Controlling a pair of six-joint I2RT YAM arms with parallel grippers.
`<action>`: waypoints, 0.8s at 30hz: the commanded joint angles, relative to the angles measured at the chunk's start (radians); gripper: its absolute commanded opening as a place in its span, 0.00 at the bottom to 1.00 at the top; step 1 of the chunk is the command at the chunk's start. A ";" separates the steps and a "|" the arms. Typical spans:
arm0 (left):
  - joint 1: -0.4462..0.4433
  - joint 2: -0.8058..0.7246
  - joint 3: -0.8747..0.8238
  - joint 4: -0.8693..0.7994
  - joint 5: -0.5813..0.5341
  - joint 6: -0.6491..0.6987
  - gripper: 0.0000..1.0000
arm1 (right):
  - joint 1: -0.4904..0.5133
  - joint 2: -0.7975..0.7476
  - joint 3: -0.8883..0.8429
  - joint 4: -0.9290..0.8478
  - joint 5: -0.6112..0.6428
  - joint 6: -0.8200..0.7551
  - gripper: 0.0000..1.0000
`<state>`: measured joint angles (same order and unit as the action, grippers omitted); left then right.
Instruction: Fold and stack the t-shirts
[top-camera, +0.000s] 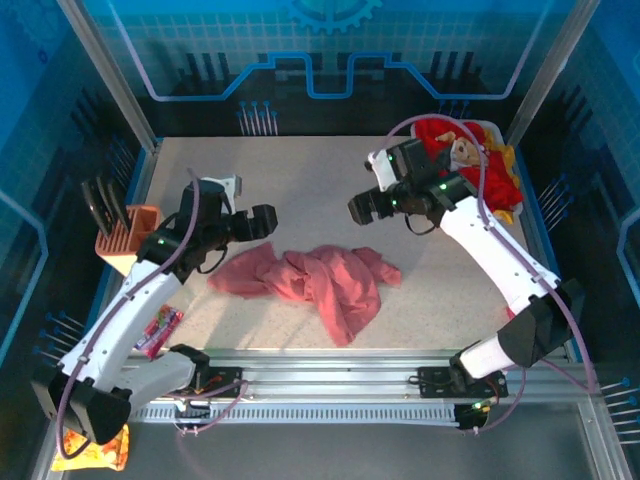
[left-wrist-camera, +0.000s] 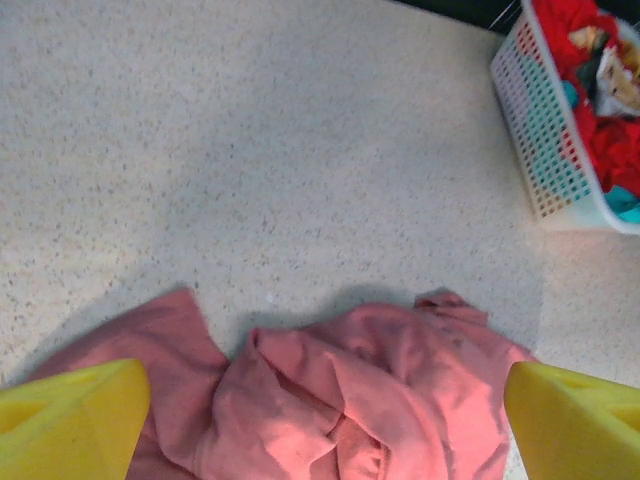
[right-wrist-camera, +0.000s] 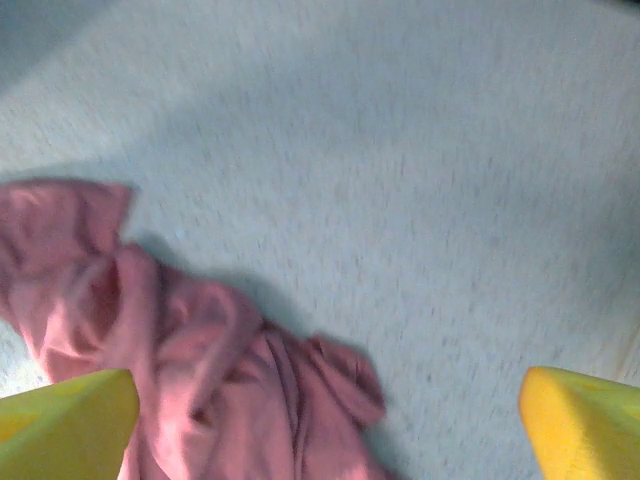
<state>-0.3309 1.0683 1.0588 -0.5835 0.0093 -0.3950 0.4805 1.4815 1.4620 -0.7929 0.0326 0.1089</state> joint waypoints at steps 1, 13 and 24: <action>0.007 0.040 -0.056 -0.036 0.072 -0.040 0.92 | 0.004 -0.047 -0.076 -0.021 -0.072 0.055 1.00; 0.026 0.229 -0.074 -0.123 -0.067 -0.091 0.89 | 0.452 -0.125 -0.383 -0.014 0.036 0.301 0.94; 0.047 0.581 0.047 -0.082 -0.231 -0.051 0.69 | 0.716 0.026 -0.504 0.158 0.286 0.430 0.84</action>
<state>-0.2897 1.6066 1.0657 -0.6533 -0.1356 -0.4625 1.1473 1.4586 0.9646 -0.6975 0.2016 0.4793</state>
